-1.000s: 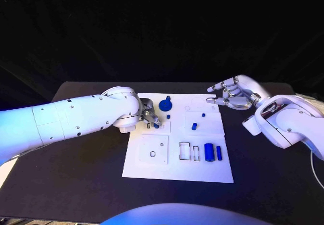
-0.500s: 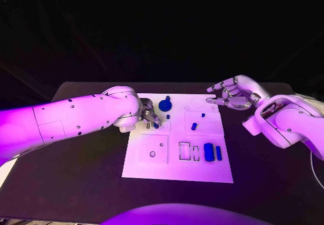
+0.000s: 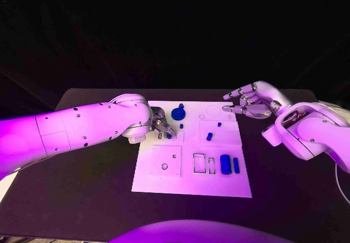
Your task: Assemble the parts on the task board
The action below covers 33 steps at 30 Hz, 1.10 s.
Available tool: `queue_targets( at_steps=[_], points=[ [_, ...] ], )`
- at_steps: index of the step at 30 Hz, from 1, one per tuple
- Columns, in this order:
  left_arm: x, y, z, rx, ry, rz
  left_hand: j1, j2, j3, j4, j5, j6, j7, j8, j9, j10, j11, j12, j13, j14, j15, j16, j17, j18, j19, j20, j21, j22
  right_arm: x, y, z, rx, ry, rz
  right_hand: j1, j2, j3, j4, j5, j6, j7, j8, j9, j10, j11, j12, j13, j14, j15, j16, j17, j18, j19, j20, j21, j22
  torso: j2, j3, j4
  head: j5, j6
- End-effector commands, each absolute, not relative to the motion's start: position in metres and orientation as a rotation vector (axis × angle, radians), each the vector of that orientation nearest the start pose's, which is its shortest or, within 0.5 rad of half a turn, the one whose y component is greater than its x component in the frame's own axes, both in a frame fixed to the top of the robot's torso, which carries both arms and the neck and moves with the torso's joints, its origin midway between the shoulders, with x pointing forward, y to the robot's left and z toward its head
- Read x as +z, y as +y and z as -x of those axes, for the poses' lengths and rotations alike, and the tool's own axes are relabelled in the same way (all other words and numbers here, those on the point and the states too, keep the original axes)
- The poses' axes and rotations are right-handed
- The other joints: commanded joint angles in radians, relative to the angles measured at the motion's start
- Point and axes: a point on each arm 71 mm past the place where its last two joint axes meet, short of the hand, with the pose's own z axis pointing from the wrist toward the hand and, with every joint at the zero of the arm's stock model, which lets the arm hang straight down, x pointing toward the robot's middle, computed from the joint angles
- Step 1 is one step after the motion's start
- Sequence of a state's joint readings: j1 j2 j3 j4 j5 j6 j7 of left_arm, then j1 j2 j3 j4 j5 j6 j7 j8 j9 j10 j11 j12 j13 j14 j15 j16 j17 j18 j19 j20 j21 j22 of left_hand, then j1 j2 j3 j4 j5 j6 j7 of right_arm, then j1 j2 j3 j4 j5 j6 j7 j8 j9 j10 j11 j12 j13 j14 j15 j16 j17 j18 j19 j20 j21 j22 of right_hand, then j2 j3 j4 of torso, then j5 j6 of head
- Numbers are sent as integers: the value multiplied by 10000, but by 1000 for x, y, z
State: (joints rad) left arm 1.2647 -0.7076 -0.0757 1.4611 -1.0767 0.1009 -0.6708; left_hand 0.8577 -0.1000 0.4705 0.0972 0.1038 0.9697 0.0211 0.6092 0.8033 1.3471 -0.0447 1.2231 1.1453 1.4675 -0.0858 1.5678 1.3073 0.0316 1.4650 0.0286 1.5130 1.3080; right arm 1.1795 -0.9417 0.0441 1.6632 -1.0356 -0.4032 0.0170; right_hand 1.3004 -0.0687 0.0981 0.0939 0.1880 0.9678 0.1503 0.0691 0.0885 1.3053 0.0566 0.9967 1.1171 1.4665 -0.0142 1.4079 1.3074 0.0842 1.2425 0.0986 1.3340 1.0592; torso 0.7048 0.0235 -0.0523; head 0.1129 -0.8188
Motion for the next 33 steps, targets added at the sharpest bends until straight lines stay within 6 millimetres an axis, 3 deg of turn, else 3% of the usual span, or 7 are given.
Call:
queue_targets(
  at_steps=[1, 10, 17, 22, 27, 33],
  points=[
    [-216, 177, -492, -2744, 23230, 1983, -2, 121, -365, 125, -73, 26, 29, 14, -83, 3, 54, 14, 9, 1033, -71, 30, 2635, -64, 503, -88, -55, 1553, -148, -209, -466, 9861, 15951, -2181, 99, 5, -79, 2, 55, 65, -31, 56, 10, -77, 20, -55, -25, 476, 7, -69, 82, 199, -82, 1, -52, -51, 2, 1, -7, 17, 8],
    [-215, 180, -491, -2757, 23134, 2100, 141, 285, -1131, 384, -60, 44, 22, 48, -275, 16, 37, 32, 37, 1033, -77, 30, 2635, -67, 515, -100, -53, 1575, -148, -209, -466, 9867, 15954, -2170, 123, 24, -98, 4, 97, 76, -34, 55, 15, -123, 17, -138, -94, 458, 5, -121, 21, 218, -149, -1, -109, -151, 0, -3, -1, 6, 15],
    [-208, 187, -489, -2858, 23036, 2204, 181, 226, -1863, 639, -66, 54, 8, 109, -404, 19, 30, 17, 20, 1033, -87, 30, 2635, -67, 516, -107, -60, 1578, -148, -209, -467, 9858, 15950, -2171, 129, 28, -105, 5, 109, 78, -35, 54, 17, -135, 17, -158, -111, 453, 4, -137, 1, 221, -162, -2, -121, -170, -3, -3, -1, -11, 27],
    [-194, 191, -488, -3197, 22846, 2520, 364, 275, -2470, 852, -294, 11, 22, 145, -518, -22, 26, -40, -42, 1033, -90, 30, 2635, -54, 490, -106, -100, 1528, -148, -210, -467, 9852, 15951, -2172, 129, 28, -105, 5, 109, 78, -35, 54, 17, -135, 17, -158, -111, 453, 4, -137, 1, 221, -162, -2, -121, -170, 3, -4, 0, -6, 36],
    [-176, 196, -491, -3688, 22436, 3239, 559, 293, -3044, 1080, -509, -236, 116, 85, -651, -386, 103, -470, -540, 1033, -23, 30, 2635, -10, 396, -77, -225, 1349, -150, -209, -467, 9867, 15976, -2162, 129, 28, -105, 5, 109, 78, -35, 54, 17, -135, 17, -158, -111, 453, 4, -137, 1, 221, -162, -2, -121, -170, -16, 1, -9, 30, 79],
    [-164, 199, -494, -4287, 22501, 3939, 689, 261, -3571, 1348, -554, -385, 178, 37, -759, -563, 168, -623, -733, 1033, 14, 30, 2635, 20, 323, -30, -322, 1217, -153, -209, -468, 9855, 16038, -2190, 129, 28, -105, 5, 109, 78, -35, 54, 17, -135, 17, -158, -111, 453, 4, -137, 1, 221, -162, -2, -121, -170, 5, -5, -11, 44, 124]
  ],
)
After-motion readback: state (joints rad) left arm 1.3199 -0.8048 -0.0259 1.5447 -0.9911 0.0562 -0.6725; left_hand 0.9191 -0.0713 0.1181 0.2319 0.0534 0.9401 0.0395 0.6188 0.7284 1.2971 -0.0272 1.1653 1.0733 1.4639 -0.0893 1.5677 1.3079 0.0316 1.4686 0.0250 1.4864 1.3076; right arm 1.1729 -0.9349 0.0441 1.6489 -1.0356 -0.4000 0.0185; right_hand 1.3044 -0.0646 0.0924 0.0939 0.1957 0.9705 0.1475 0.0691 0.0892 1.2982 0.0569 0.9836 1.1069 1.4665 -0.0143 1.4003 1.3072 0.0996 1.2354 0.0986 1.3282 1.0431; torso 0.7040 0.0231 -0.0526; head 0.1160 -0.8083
